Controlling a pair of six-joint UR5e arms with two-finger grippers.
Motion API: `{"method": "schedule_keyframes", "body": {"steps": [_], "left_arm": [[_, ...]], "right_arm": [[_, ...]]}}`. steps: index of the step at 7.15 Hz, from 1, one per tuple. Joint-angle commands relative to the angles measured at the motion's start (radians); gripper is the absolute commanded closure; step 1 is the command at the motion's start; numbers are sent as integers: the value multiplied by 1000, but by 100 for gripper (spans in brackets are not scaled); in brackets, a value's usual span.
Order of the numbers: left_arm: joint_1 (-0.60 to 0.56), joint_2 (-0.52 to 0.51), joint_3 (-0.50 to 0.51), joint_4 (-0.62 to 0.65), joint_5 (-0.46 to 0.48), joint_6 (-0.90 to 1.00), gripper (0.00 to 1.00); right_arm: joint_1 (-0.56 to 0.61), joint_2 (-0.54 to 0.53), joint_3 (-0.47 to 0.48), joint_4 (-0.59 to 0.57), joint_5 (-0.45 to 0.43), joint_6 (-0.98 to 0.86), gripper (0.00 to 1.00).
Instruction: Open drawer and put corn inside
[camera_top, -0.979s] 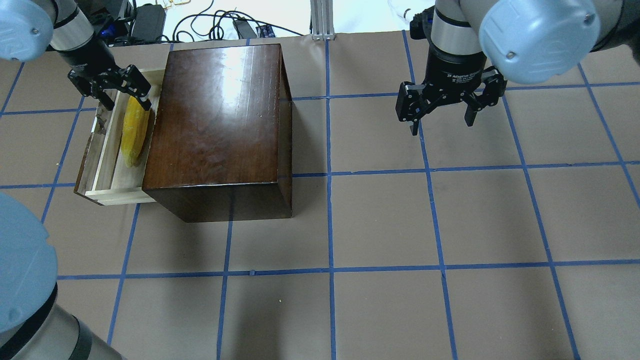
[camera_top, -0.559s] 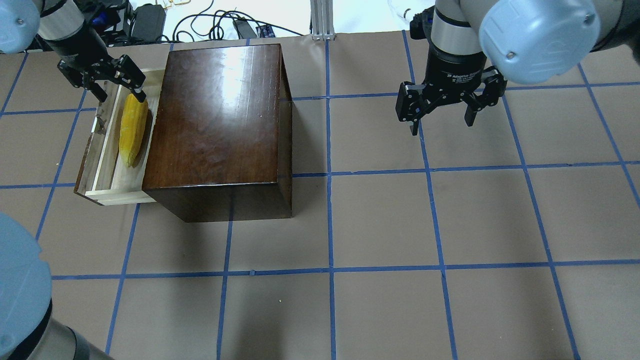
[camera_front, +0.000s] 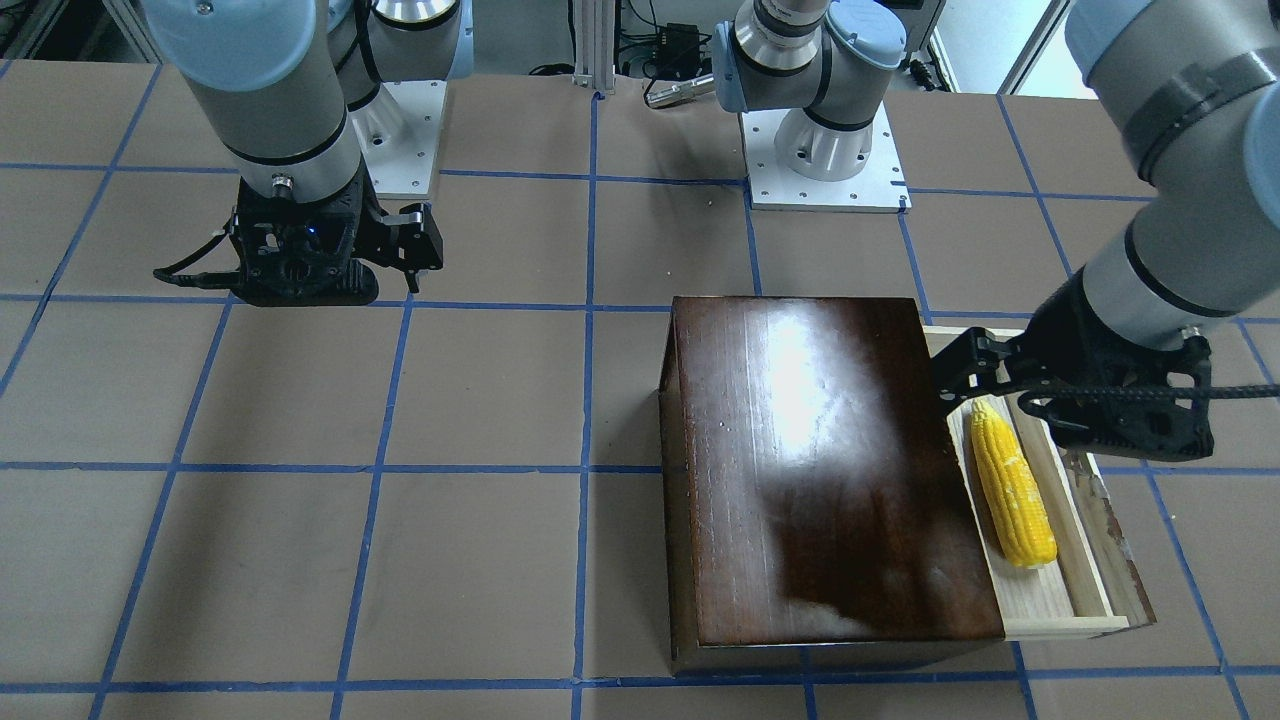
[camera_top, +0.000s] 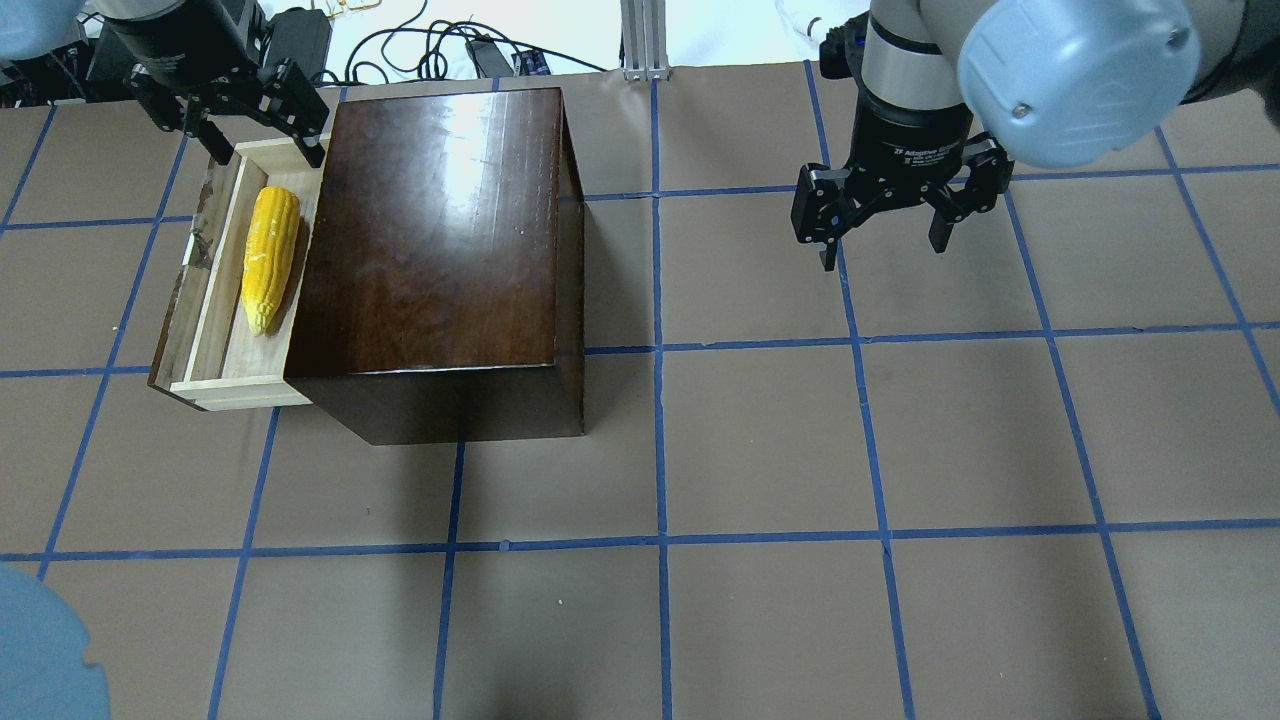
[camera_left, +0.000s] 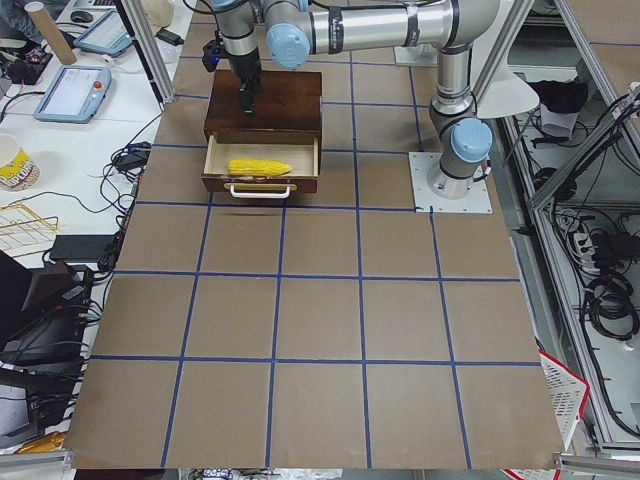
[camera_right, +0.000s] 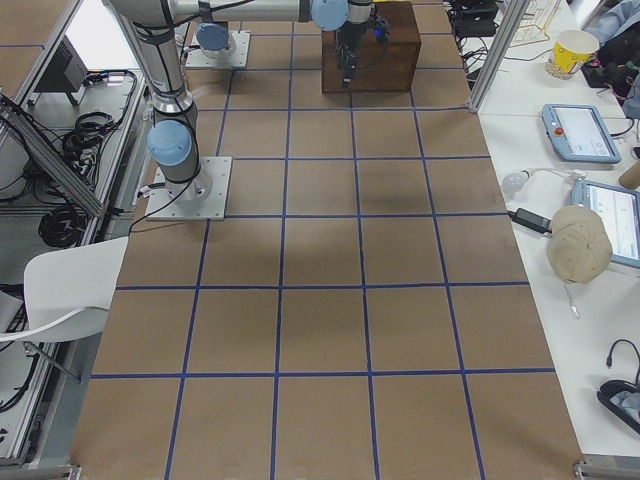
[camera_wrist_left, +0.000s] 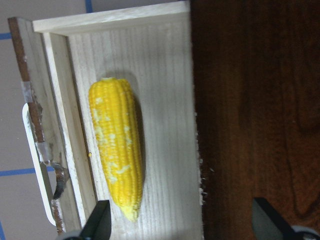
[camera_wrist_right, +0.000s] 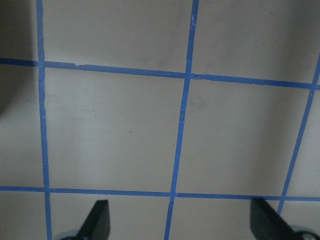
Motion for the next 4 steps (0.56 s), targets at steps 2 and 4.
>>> {"method": "schedule_keyframes", "body": {"steps": [2, 4], "left_arm": [[-86, 71, -66, -5, -2, -126, 0], [-94, 124, -143, -4, -8, -154, 0]], "right_arm": [[0, 0, 0, 0, -1, -1, 0], [0, 0, 0, 0, -1, 1, 0]]}}
